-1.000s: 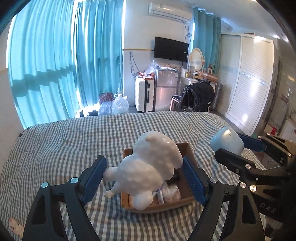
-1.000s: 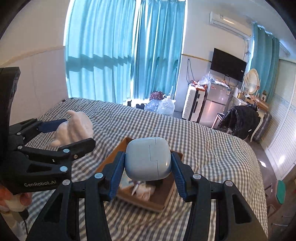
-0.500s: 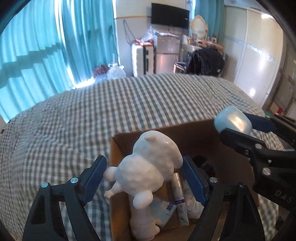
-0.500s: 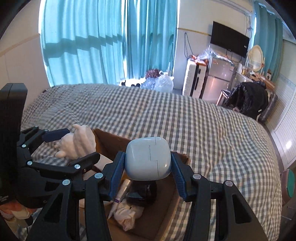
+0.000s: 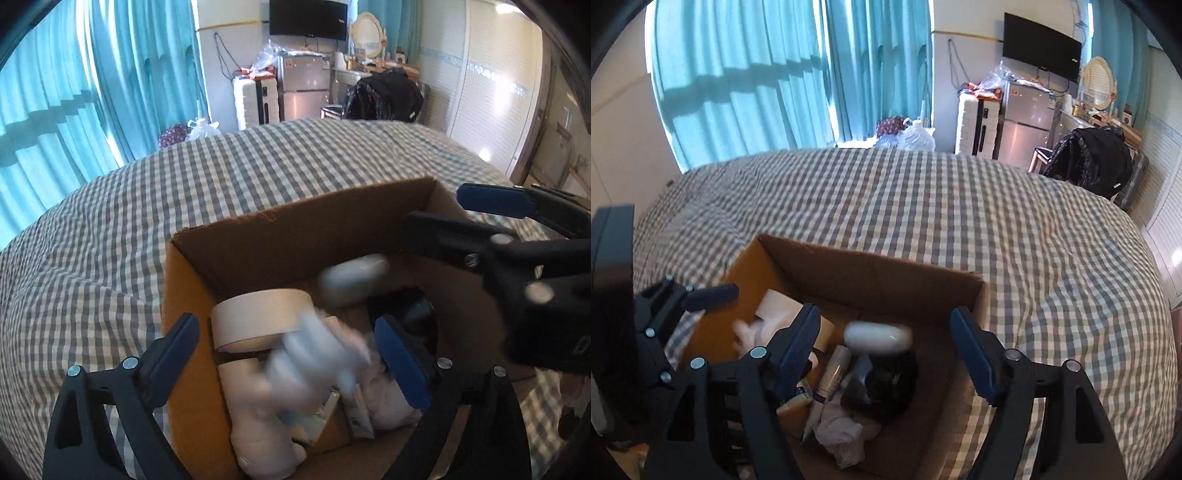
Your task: Organize objects
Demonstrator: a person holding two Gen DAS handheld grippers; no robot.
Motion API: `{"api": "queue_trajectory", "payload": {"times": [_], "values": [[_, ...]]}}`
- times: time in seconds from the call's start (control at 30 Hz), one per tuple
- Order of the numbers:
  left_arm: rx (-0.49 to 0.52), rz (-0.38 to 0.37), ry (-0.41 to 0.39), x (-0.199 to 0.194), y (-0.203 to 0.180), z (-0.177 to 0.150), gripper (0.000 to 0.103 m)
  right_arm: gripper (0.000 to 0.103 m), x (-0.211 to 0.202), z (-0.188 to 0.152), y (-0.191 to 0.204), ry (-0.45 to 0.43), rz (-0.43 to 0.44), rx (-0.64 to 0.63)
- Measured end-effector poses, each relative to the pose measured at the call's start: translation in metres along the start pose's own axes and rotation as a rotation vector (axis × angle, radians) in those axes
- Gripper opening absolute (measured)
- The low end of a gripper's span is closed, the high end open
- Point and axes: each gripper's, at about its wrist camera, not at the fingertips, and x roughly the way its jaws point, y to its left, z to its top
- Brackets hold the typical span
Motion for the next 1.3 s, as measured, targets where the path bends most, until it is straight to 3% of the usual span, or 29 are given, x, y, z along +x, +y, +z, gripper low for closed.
{"api": "queue_trajectory", "payload": {"times": [0.2,0.43,0.5,0.67,0.8,0.93,1.0,1.13,1.23,1.3], "values": [[-0.080,-0.010,-0.034,-0.056,0.015,0.000,0.099,0.073,-0.056,0.003,0.009,-0.045,-0.020,-0.001],[-0.116,0.031,-0.187,-0.168,0.023,0.014,0.099,0.074,-0.163,0.012,0.021,-0.177,-0.050,-0.010],[-0.122,0.043,-0.242,-0.208,0.023,0.014,0.099,0.083,-0.197,0.014,0.028,-0.225,-0.068,-0.024],[-0.121,0.111,-0.383,-0.282,0.021,0.022,0.103,0.092,-0.276,0.009,0.045,-0.342,-0.124,-0.058],[-0.138,0.143,-0.425,-0.317,0.020,0.011,0.103,0.101,-0.317,-0.016,0.053,-0.429,-0.155,-0.057],[-0.150,0.120,-0.494,-0.334,0.017,-0.021,0.103,0.102,-0.328,-0.048,0.054,-0.502,-0.154,-0.030],[-0.165,0.148,-0.517,-0.331,0.015,-0.039,0.103,0.103,-0.322,-0.065,0.055,-0.502,-0.161,-0.015],[-0.225,0.170,-0.517,-0.314,0.015,-0.074,0.103,0.103,-0.298,-0.094,0.053,-0.495,-0.131,0.006],[-0.245,0.155,-0.545,-0.291,0.015,-0.101,0.103,0.103,-0.266,-0.122,0.048,-0.547,-0.082,0.012],[-0.234,0.200,-0.495,-0.264,0.015,-0.111,0.103,0.103,-0.243,-0.135,0.046,-0.513,-0.116,0.026]]}}
